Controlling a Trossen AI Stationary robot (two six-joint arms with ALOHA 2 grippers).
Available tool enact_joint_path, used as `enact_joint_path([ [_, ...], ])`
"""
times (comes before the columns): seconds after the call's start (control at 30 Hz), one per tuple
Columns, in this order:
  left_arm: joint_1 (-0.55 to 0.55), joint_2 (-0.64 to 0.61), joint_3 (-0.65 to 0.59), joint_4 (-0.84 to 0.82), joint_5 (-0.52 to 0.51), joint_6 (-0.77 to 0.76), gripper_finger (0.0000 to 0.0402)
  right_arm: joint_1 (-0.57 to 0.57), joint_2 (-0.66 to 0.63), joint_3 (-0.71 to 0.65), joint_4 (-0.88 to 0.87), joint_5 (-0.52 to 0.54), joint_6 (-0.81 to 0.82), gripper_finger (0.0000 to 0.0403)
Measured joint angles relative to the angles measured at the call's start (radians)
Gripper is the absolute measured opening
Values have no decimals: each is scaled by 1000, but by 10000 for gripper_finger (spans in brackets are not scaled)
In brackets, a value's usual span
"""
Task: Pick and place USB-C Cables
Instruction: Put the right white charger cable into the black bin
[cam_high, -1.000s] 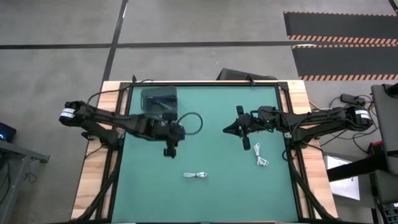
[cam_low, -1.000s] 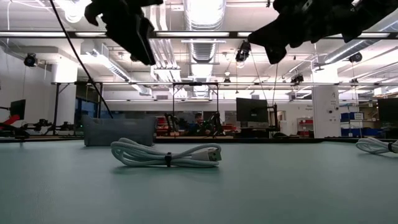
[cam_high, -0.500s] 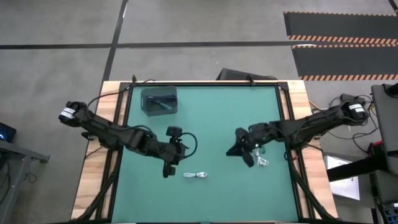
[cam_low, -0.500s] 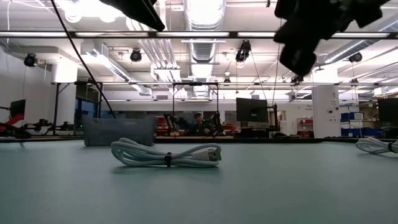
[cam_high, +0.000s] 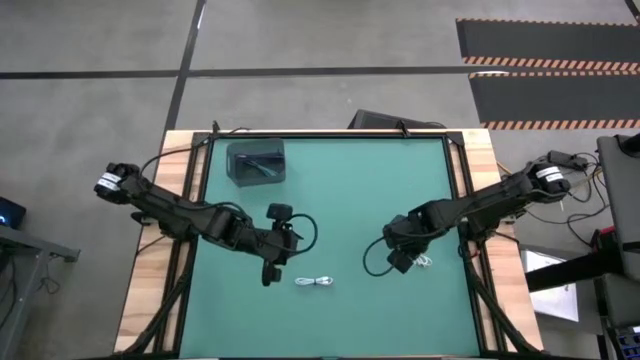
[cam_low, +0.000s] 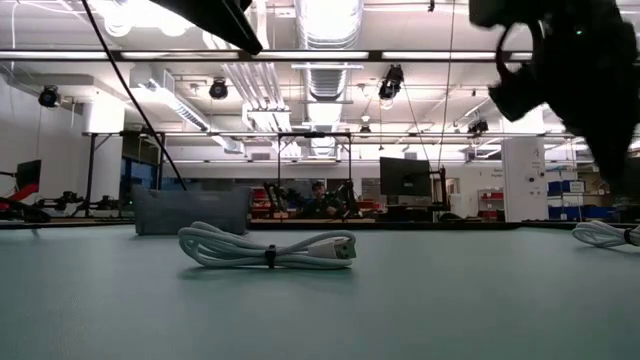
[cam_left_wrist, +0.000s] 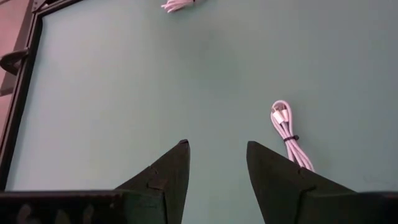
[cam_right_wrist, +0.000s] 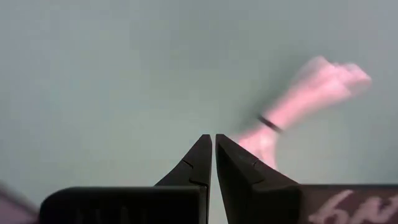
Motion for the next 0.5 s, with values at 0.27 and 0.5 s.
enact_joint_path([
  [0.27, 0, 0, 0, -22, -2, 0, 144, 0, 41, -71, -23, 0, 28, 13],
  [0.5, 0, 0, -1, -22, -46, 0, 144, 0, 39, -79, -15, 4, 34, 58],
])
